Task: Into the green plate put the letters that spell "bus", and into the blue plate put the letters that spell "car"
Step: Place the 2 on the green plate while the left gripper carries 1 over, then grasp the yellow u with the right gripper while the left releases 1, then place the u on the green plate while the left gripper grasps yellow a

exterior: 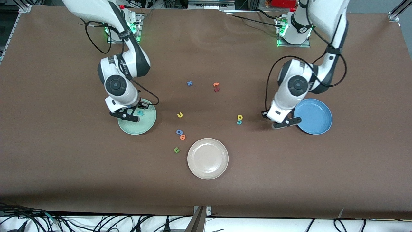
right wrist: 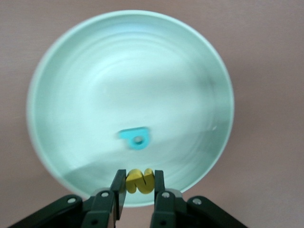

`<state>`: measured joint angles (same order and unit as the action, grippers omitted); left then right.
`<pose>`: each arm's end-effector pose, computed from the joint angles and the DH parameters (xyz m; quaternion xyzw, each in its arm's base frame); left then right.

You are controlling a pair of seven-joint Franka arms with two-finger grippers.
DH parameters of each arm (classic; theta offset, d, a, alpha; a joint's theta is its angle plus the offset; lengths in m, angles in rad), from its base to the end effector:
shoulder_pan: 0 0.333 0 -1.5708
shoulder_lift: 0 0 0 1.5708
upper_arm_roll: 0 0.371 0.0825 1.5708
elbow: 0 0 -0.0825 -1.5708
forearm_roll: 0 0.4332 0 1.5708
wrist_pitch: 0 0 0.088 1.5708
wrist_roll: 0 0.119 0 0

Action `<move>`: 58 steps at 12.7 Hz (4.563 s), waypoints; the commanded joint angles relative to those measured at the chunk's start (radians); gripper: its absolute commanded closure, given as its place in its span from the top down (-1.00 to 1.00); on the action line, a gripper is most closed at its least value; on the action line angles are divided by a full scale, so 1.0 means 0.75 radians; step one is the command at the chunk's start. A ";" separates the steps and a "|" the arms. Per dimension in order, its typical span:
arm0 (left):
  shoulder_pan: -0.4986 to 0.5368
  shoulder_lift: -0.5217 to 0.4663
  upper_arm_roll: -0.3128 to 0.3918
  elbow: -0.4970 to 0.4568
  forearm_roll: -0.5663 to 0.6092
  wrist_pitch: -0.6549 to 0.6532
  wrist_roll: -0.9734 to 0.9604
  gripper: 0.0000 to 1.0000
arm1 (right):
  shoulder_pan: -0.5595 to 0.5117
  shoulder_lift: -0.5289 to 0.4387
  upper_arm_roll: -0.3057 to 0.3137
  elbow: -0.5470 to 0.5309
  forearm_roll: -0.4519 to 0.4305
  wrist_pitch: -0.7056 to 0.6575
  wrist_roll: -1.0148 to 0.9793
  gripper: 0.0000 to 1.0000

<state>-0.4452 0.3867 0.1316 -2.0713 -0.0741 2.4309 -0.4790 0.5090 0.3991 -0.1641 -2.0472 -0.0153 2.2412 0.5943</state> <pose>0.6070 -0.1994 0.2424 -0.9943 -0.1063 0.0101 0.0053 0.5865 0.2116 0.2318 0.9876 -0.1153 -0.0720 0.0788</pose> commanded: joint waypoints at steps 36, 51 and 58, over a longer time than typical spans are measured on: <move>0.038 0.038 -0.186 0.080 0.031 -0.087 -0.130 -0.18 | 0.164 0.333 0.211 0.247 0.002 0.499 0.093 0.06; -0.149 0.302 -0.186 0.264 0.226 0.076 -0.228 0.10 | 0.154 0.143 0.021 0.277 -0.039 0.131 -0.095 -0.70; -0.173 0.339 -0.186 0.266 0.226 0.138 -0.286 0.09 | 0.078 0.149 -0.088 0.193 -0.029 0.055 -0.312 -0.15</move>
<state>-0.5641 0.6259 -0.0171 -1.8944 0.0774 2.5294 -0.6693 0.5899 0.5143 -0.2322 -1.8885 -0.0276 2.2700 0.4054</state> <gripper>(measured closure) 0.449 0.692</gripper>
